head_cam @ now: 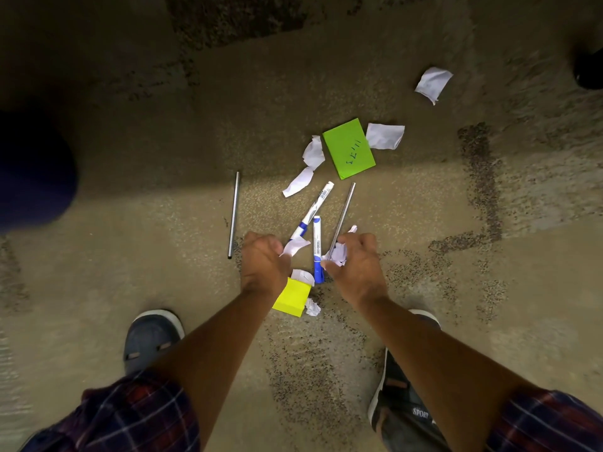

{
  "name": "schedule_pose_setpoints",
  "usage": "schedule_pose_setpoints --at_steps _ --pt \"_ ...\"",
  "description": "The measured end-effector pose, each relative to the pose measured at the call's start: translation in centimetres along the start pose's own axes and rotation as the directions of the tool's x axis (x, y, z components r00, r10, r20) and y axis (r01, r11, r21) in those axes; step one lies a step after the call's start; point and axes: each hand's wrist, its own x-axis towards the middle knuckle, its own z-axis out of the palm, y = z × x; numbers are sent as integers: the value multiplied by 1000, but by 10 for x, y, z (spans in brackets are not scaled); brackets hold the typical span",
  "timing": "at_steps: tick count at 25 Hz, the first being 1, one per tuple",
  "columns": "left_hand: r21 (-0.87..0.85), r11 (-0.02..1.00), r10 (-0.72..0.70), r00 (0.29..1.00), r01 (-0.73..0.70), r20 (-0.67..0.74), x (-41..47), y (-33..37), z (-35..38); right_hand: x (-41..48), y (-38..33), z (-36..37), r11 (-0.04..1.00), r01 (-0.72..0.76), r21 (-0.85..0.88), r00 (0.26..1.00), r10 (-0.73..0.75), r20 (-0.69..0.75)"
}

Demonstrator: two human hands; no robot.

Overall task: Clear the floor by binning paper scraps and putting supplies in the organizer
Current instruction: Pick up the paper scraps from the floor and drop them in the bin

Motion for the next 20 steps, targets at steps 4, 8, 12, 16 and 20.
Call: schedule_pose_setpoints --at_steps 4,8,12,16,20 --pt "-62 998 -4 999 1 -47 -6 -11 -11 -3 2 9 988 38 -150 999 -37 8" --pt "-129 988 -91 993 81 -72 -18 -28 -23 0 1 11 983 -27 -184 999 33 32" --pt "-192 939 -295 955 285 -25 -34 -33 -42 -21 -2 1 956 -281 89 959 282 5" --pt "-282 889 -370 929 361 25 -61 -27 -73 -49 -25 -30 747 -500 438 854 509 107" --pt "-361 856 -389 921 369 19 -79 -15 -117 -72 -66 -60 541 -505 673 826 529 195"
